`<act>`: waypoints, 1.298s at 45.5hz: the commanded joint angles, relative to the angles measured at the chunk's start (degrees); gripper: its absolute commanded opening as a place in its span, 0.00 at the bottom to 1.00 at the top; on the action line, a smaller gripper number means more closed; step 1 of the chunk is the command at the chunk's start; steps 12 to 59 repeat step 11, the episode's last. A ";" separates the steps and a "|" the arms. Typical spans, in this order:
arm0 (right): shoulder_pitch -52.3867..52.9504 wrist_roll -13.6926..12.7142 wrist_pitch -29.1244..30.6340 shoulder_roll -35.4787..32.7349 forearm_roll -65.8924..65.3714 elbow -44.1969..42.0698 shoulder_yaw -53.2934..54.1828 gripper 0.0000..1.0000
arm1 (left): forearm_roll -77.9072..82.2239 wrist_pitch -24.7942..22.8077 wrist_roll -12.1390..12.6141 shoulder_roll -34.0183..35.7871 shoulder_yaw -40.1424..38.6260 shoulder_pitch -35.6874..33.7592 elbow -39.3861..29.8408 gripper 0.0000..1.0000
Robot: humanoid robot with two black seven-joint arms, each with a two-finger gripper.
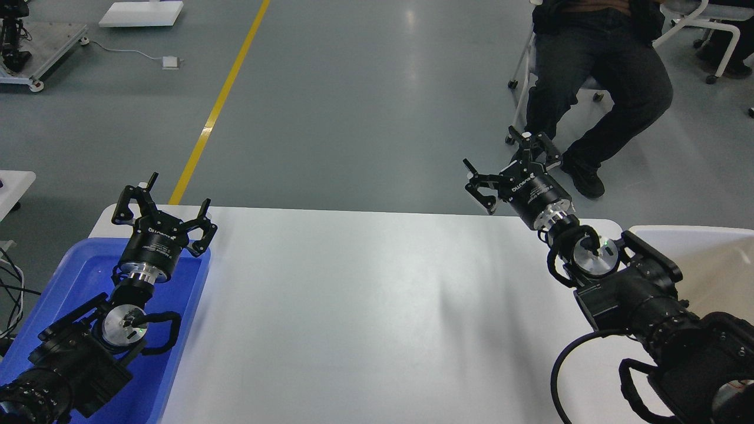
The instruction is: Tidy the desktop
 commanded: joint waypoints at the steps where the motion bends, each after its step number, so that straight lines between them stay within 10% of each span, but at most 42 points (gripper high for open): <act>1: -4.10 0.03 2.20 0.97 0.05 0.11 2.18 1.00 | 0.00 0.00 0.00 0.00 0.00 0.00 0.00 1.00; 59: -5.24 0.03 2.38 0.97 0.05 0.11 3.85 1.00 | 0.00 0.00 0.00 0.00 0.00 0.00 0.00 1.00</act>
